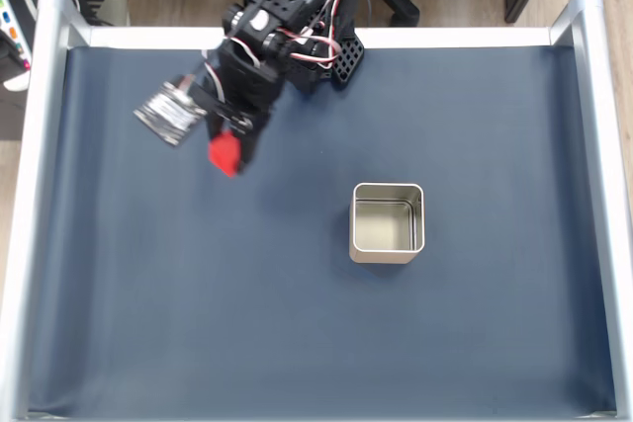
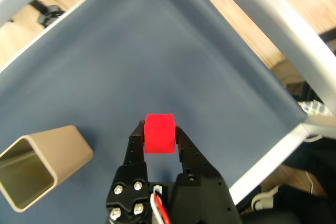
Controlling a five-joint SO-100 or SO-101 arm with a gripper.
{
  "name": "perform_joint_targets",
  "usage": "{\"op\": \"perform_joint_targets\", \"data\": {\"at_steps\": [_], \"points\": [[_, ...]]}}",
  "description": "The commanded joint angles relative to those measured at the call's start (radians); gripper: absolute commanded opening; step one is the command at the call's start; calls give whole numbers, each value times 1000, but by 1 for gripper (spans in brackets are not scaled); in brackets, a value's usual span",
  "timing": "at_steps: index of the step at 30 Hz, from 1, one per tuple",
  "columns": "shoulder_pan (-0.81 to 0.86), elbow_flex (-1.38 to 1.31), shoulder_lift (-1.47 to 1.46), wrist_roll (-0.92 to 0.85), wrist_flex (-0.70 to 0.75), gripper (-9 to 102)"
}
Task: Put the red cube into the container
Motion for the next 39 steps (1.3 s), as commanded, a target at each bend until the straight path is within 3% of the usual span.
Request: {"op": "perform_joint_targets", "data": {"at_steps": [1, 10, 22, 39], "points": [[-140, -133, -21, 20, 29, 0], [-456, -333, -152, 69, 124, 0], [-732, -342, -230, 95, 97, 0], [-808, -255, -368, 81, -114, 0]]}}
